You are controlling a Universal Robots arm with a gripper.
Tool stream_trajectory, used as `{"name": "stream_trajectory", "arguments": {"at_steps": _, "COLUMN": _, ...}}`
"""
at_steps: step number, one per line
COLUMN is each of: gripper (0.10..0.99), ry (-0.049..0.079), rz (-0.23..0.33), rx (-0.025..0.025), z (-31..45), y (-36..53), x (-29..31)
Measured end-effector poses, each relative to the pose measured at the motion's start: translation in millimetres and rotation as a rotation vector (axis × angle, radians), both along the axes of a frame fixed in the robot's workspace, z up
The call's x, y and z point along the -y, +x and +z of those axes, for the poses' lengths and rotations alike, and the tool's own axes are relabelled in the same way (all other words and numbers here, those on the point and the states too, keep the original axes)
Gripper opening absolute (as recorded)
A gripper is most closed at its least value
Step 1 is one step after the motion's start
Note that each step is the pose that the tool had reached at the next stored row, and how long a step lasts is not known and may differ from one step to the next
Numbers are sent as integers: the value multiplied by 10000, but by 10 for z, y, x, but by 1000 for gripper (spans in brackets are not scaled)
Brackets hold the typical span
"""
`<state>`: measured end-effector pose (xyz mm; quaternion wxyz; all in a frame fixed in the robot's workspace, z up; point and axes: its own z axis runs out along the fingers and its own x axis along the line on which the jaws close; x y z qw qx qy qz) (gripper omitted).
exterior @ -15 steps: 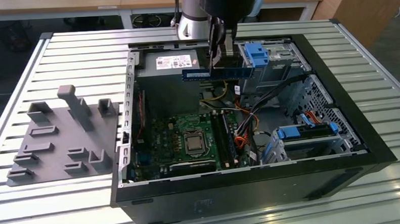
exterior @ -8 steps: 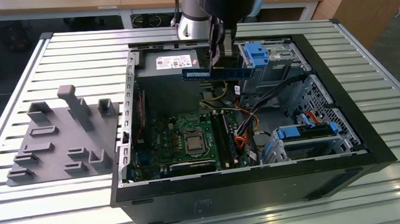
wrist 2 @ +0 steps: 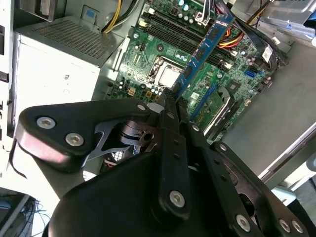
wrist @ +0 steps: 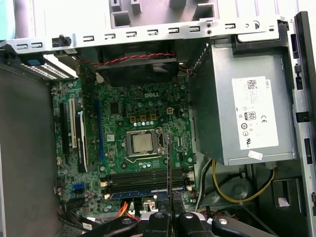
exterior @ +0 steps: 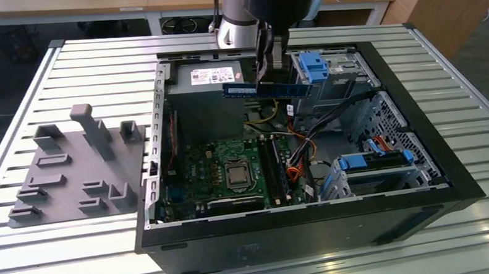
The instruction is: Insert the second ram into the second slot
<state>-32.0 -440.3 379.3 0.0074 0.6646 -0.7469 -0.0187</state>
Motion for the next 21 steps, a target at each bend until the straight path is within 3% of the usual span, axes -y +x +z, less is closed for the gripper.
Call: {"name": "stream_trajectory", "arguments": {"at_steps": 21, "gripper": 137, "ry": -5, "rz": -1050, "rx": 0, "z": -2, "y": 0, "x": 0}}
